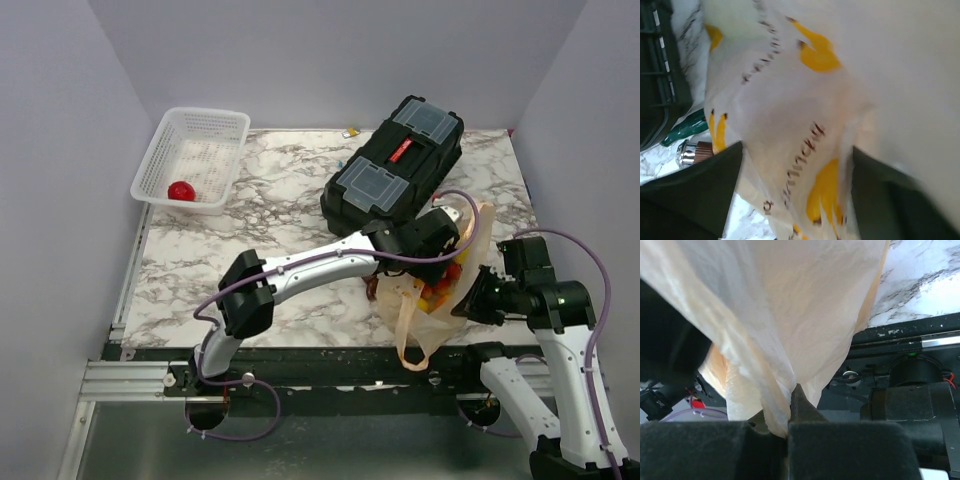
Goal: Take the fake fruits out of the plastic bag
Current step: Adjust the plastic bag at the center of the board.
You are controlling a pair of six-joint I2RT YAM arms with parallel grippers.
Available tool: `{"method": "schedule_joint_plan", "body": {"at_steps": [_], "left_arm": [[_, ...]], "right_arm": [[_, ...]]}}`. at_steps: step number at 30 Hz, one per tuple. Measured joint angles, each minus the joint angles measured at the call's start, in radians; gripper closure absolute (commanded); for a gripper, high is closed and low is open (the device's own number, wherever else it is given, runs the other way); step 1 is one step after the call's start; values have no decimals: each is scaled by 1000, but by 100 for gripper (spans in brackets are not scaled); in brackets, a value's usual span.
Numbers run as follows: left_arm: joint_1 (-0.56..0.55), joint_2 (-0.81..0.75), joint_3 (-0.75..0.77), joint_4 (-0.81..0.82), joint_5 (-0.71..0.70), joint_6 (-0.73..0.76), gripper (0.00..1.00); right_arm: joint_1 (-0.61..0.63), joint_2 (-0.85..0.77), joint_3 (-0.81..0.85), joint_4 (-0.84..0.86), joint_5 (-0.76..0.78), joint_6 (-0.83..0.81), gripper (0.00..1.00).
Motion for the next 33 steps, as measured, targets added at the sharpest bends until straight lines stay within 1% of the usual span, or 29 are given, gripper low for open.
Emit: {"method": "schedule_joint_plan", "body": {"at_steps": [2,3,4,5,6,7,9,11,14,15,19,21,24,28,33], "left_arm": [[7,45,24,-23,-61,5,61],[13,55,25,-34,-91,8,72],[19,60,24,-45,-113,10,87],[35,60,17,-48,-137,16,94],[50,56,13,-48,-150,24,98],[71,50,8,-44,-166,28,100],[118,32,-3,-33,-186,42,100],[172,15,3,-31,-164,56,100],[231,7,50,-35,-147,84,100],[244,5,59,-33,-125,95,97],[280,-31,42,-27,-14,116,70],[278,-61,16,-21,50,113,59],[271,-111,-24,-8,153,102,47],[267,-196,-63,2,273,86,35],[264,-350,-117,29,398,58,31]], "right_arm": [[0,-17,0,0,14,3,99],[0,-26,0,0,23,7,99],[0,-35,0,0,34,9,99],[0,-44,0,-1,44,13,99],[0,-52,0,-1,59,17,99],[0,-58,0,-2,70,20,99],[0,-67,0,-3,106,33,99],[0,-69,0,-3,135,42,99],[0,-79,0,-2,167,52,99],[0,-85,0,-3,172,53,99],[0,-112,2,-2,180,53,99],[0,-114,11,-2,190,52,99],[0,-112,39,6,214,51,99],[0,-110,53,26,234,45,99],[0,-107,54,41,245,42,99]]}}
